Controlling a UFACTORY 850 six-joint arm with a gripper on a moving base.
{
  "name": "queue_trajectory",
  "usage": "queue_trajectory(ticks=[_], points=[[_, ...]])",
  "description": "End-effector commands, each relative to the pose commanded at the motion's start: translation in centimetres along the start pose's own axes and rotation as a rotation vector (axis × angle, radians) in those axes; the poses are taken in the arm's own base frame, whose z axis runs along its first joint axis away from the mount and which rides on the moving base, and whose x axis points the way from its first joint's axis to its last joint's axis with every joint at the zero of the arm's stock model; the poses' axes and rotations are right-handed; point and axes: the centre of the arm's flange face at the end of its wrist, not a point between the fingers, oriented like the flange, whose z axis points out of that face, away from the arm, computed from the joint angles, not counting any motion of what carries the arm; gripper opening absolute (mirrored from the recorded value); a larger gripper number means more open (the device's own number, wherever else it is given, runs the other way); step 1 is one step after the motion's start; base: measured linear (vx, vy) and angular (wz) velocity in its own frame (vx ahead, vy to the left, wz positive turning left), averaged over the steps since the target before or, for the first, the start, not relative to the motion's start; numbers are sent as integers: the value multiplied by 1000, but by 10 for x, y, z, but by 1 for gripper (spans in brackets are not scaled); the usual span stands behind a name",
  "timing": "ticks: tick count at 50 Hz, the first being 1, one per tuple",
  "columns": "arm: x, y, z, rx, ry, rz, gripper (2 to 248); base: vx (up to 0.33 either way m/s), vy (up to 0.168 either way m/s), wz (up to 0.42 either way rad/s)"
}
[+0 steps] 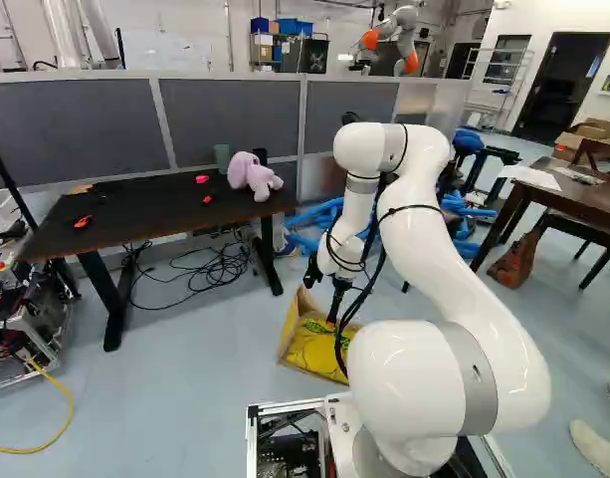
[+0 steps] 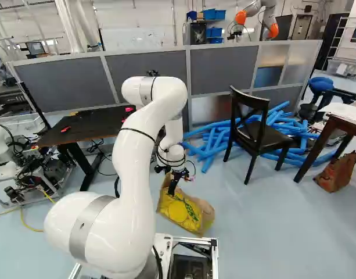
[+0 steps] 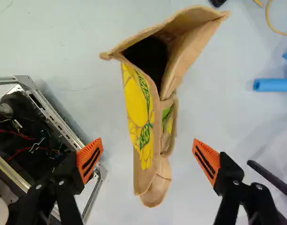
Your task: Pick up the bag on the ground and place it on the table
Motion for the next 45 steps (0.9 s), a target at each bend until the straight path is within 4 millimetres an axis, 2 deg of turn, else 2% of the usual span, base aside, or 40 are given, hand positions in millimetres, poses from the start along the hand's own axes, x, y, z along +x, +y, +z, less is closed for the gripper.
queue_trajectory(ticks=[45], points=[[0, 5, 69, 32, -12, -5, 247, 0, 0, 0]])
